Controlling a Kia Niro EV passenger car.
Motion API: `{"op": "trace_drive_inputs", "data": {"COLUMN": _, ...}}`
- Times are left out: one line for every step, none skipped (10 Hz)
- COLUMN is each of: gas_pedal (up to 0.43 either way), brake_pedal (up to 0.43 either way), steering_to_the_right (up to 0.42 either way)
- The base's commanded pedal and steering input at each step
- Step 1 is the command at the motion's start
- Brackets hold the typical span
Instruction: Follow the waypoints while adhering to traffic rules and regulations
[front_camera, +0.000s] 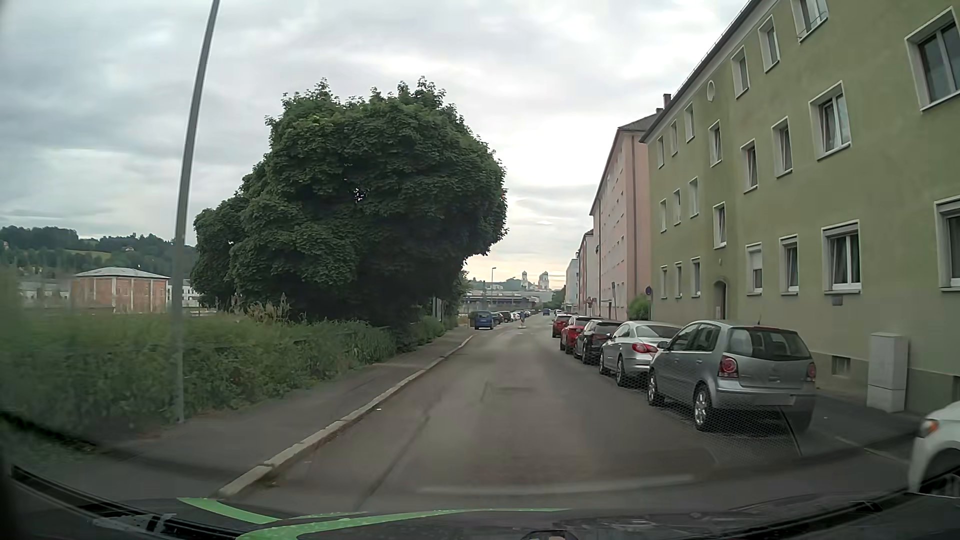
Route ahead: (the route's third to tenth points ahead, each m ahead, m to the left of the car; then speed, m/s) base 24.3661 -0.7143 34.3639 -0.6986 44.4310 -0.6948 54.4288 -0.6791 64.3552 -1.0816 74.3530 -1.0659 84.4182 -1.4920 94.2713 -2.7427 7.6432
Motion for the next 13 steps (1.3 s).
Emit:
{"op": "trace_drive_inputs", "data": {"gas_pedal": 0.039, "brake_pedal": 0.0, "steering_to_the_right": 0.001}}
{"op": "trace_drive_inputs", "data": {"gas_pedal": 0.039, "brake_pedal": 0.0, "steering_to_the_right": 0.001}}
{"op": "trace_drive_inputs", "data": {"gas_pedal": 0.039, "brake_pedal": 0.0, "steering_to_the_right": 0.002}}
{"op": "trace_drive_inputs", "data": {"gas_pedal": 0.047, "brake_pedal": 0.0, "steering_to_the_right": 0.003}}
{"op": "trace_drive_inputs", "data": {"gas_pedal": 0.047, "brake_pedal": 0.0, "steering_to_the_right": 0.003}}
{"op": "trace_drive_inputs", "data": {"gas_pedal": 0.047, "brake_pedal": 0.0, "steering_to_the_right": 0.003}}
{"op": "trace_drive_inputs", "data": {"gas_pedal": 0.047, "brake_pedal": 0.0, "steering_to_the_right": 0.003}}
{"op": "trace_drive_inputs", "data": {"gas_pedal": 0.047, "brake_pedal": 0.0, "steering_to_the_right": 0.003}}
{"op": "trace_drive_inputs", "data": {"gas_pedal": 0.047, "brake_pedal": 0.0, "steering_to_the_right": 0.003}}
{"op": "trace_drive_inputs", "data": {"gas_pedal": 0.047, "brake_pedal": 0.0, "steering_to_the_right": 0.003}}
{"op": "trace_drive_inputs", "data": {"gas_pedal": 0.047, "brake_pedal": 0.0, "steering_to_the_right": 0.003}}
{"op": "trace_drive_inputs", "data": {"gas_pedal": 0.047, "brake_pedal": 0.0, "steering_to_the_right": 0.003}}
{"op": "trace_drive_inputs", "data": {"gas_pedal": 0.047, "brake_pedal": 0.0, "steering_to_the_right": 0.003}}
